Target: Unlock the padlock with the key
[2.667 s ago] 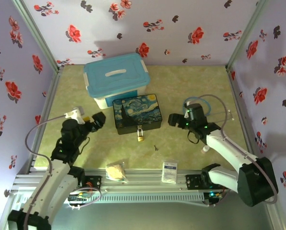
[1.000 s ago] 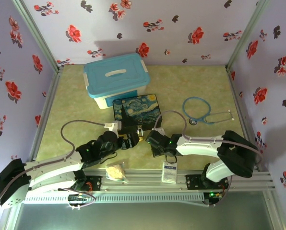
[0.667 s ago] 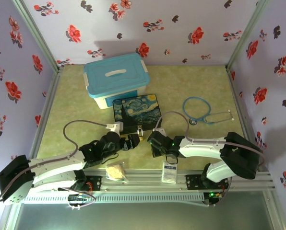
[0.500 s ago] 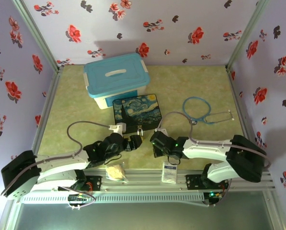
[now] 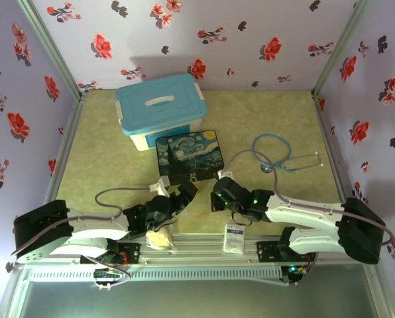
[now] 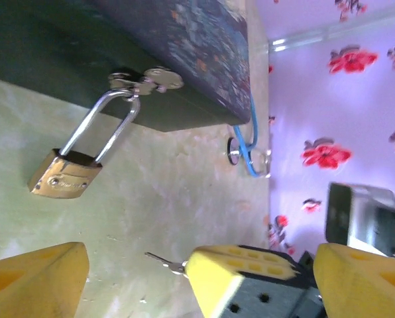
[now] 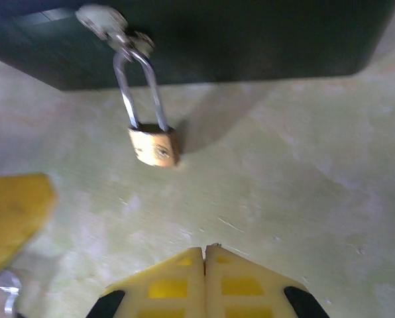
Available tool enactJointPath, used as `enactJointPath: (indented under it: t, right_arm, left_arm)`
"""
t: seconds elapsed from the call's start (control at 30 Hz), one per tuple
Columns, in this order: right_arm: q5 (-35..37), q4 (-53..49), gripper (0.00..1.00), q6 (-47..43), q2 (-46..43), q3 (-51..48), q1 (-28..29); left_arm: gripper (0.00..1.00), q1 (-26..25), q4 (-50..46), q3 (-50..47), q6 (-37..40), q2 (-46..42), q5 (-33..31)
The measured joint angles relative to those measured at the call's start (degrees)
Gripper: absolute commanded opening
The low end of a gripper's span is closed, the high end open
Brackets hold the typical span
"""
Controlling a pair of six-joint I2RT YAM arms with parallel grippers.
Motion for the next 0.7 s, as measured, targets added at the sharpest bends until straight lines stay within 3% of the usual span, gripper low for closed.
enactJointPath:
  t: [0.4, 0.7]
  right_arm:
    - [-0.2, 11.5, 0.00, 0.0, 1.2, 1.6, 0.4]
    - [-2.3, 22.3, 0.00, 0.5, 5.0, 0.6, 2.7]
  left_arm:
    - [0.95, -2.9, 26.6, -1.9, -17.2, 17.3, -3.7]
    - [0.99, -4.2, 29.8, -4.3, -19.1, 12.7, -11.0]
